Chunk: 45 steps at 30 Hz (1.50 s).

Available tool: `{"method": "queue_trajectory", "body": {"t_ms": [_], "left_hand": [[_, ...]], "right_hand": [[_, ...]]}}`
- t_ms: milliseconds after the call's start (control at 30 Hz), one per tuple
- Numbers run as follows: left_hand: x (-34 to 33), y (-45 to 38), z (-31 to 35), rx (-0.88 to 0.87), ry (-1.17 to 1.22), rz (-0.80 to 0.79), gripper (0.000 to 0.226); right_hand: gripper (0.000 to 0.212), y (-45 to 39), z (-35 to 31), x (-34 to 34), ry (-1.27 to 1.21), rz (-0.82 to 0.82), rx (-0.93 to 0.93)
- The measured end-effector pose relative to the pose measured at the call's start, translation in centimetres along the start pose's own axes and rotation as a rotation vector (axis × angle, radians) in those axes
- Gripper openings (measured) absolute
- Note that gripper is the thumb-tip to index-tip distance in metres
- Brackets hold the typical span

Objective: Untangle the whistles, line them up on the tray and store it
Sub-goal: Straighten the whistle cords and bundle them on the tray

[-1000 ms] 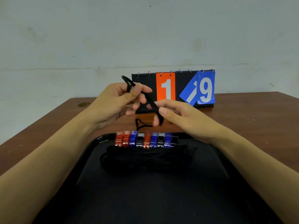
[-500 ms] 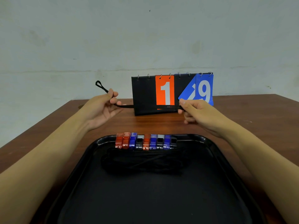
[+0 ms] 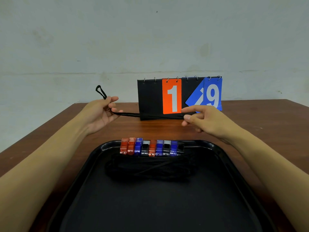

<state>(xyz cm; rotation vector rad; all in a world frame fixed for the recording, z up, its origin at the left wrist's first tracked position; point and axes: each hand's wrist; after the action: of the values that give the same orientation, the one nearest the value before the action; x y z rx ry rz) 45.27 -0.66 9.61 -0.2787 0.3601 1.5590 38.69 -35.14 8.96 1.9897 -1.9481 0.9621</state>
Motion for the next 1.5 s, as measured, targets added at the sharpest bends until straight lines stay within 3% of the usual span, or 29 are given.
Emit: {"method": "queue_trajectory", "body": {"t_ms": [200, 400, 667, 867, 1000, 1233, 1500], "left_hand": [[0.3, -0.2, 0.1, -0.032, -0.006, 0.021, 0.024], [0.4, -0.4, 0.0, -0.052, 0.021, 0.047, 0.028], [1.2, -1.1, 0.1, -0.07, 0.087, 0.106, 0.028], [1.8, -1.5, 0.4, -0.083, 0.077, 0.142, 0.029], [1.0, -1.3, 0.0, -0.081, -0.086, 0.11, 0.032], [-1.5, 1.0, -0.2, -0.189, -0.562, -0.08, 0.033], [-6.2, 6.1, -0.9, -0.648, -1.235, -0.279, 0.033]], "right_hand": [[0.035, -0.1, 0.2, -0.4, 0.311, 0.085, 0.143], [0.036, -0.2, 0.2, 0.1, 0.336, 0.144, 0.176], [0.007, -0.2, 0.3, 0.5, 0.357, 0.126, 0.17], [0.01, -0.1, 0.2, 0.4, 0.351, 0.231, 0.154], [0.014, -0.2, 0.1, 0.0, 0.313, 0.272, 0.139], [0.012, 0.0, -0.4, 0.0, 0.184, 0.259, 0.105], [0.028, 1.6, -3.2, -1.2, 0.02, 0.065, 0.267]]}}
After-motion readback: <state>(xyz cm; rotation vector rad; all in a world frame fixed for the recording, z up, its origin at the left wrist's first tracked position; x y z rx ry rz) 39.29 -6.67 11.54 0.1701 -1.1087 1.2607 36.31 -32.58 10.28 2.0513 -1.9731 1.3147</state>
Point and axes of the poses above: each hand's wrist, its own y-axis away from the middle knuckle, its own x-axis out of the back of the hand, z = x × y, and after that the axes turned 5 degrees about z, right-handed
